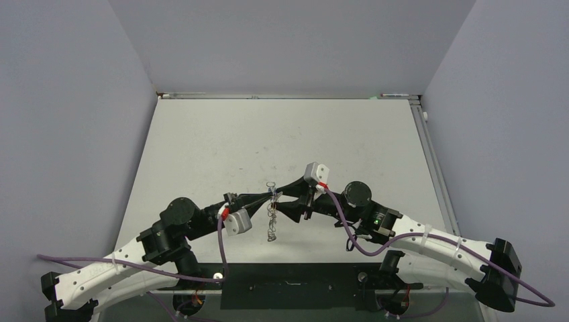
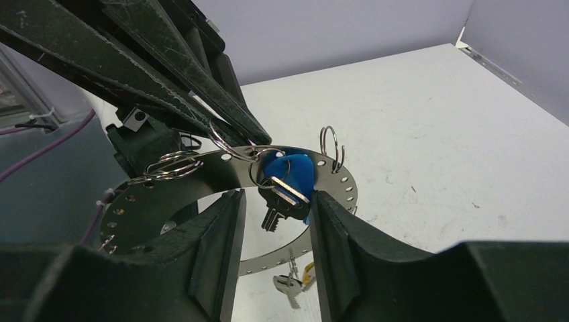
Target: Put the keys on the keyring
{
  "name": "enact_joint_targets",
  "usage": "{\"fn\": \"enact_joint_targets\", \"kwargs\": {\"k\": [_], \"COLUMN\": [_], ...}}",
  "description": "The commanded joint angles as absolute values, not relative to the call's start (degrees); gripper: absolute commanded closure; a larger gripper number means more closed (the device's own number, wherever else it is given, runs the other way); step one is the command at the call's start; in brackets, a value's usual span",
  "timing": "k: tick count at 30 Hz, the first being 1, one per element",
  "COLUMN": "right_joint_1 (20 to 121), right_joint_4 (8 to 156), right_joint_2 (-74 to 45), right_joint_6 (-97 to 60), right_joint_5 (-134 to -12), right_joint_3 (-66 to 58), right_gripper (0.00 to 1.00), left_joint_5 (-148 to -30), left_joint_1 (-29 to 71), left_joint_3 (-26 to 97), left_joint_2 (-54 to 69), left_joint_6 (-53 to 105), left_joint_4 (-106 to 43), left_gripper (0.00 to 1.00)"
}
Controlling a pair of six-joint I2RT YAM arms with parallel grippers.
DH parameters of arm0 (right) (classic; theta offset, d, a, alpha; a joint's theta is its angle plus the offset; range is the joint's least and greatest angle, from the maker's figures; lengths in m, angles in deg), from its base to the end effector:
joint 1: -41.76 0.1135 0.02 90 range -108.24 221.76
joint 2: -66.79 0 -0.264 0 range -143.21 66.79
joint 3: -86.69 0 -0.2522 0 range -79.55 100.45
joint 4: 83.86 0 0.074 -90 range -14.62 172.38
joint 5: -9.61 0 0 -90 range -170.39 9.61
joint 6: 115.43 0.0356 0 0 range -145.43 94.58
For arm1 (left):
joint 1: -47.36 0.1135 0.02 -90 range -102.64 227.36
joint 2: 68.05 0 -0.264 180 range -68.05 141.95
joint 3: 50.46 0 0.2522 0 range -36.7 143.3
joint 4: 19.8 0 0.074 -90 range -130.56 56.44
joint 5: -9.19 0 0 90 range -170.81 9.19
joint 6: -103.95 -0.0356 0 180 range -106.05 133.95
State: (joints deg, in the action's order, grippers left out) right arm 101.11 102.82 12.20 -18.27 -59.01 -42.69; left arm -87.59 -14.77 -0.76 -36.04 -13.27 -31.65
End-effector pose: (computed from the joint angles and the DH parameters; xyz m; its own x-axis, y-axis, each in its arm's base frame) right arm 0.1039 0.2007 0.3163 -0.0991 0.0605 -0.9932 -0.9820 0.1551 0.1074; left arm 0.0642 -0.1303 0.3412 0.4689 0.0849 -0.8791 0.8077 0.3616 0.4657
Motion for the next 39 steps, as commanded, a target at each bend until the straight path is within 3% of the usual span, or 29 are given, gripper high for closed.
{"fn": "enact_joint_targets", "kwargs": {"k": [1, 11, 17, 22, 31, 39], "right_joint_1": [101.7, 102.0, 102.1, 102.1, 102.1, 102.1], "right_joint_4": [107.8, 108.1, 108.2, 108.1, 104.9, 91.4], "right_joint_2": [11.5, 10.9, 9.8, 9.6, 10.8, 10.6], "right_joint_6": [-16.8, -16.1, -15.4, -15.5, -16.2, -20.7], "right_joint_5": [-60.1, -62.6, -62.3, -62.3, -64.0, -66.8], "right_joint_3": [-43.4, -43.4, -43.0, -43.0, -41.7, -35.3], "right_gripper": [0.63, 0.74, 0.66, 0.66, 0.93, 0.95], "left_joint_5": [-88.7, -88.9, -88.6, -88.7, -88.0, -88.0], "left_joint_1": [-14.4, -14.4, -14.5, -14.4, -14.4, -14.4], "left_joint_3": [-0.4, -0.6, -0.9, -1.0, -1.5, -2.5], "left_joint_2": [-36.3, -36.1, -36.1, -36.1, -36.6, -36.4], "left_joint_6": [-12.0, -11.5, -11.3, -11.3, -11.6, -12.4], "left_joint_4": [-25.3, -24.6, -24.0, -24.0, -24.4, -24.5], "left_gripper": [1.0, 1.0, 1.0, 1.0, 1.0, 1.0]}}
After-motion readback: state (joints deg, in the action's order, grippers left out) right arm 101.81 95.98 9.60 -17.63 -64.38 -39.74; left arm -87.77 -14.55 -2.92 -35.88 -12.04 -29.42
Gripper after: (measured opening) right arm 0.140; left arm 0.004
